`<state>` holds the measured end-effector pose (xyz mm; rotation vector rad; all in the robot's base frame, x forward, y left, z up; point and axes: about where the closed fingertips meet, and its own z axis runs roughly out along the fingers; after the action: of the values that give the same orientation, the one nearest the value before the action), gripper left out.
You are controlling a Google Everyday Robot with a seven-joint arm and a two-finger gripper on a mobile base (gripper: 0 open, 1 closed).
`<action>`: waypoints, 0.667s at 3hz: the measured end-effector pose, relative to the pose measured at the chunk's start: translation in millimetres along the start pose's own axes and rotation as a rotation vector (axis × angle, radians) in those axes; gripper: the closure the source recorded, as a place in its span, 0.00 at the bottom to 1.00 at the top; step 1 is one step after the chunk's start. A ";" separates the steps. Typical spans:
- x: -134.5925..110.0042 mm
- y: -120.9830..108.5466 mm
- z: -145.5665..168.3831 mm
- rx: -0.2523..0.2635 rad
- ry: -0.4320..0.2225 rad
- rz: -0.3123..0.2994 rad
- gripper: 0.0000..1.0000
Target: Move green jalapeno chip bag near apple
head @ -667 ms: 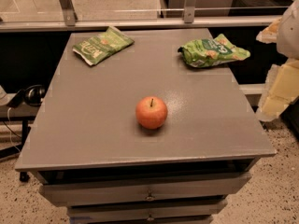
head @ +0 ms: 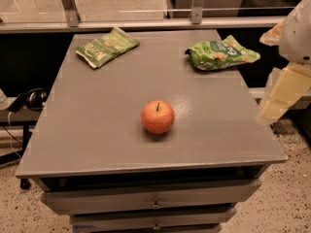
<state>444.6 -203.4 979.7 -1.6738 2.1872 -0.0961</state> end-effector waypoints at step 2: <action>-78.1 -37.7 66.4 0.089 -0.181 0.012 0.00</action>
Offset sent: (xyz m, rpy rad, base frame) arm 0.1401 0.1180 -0.0379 0.2541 -0.2845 0.0129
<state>518.5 -129.0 949.1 -1.5565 2.0290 -0.0368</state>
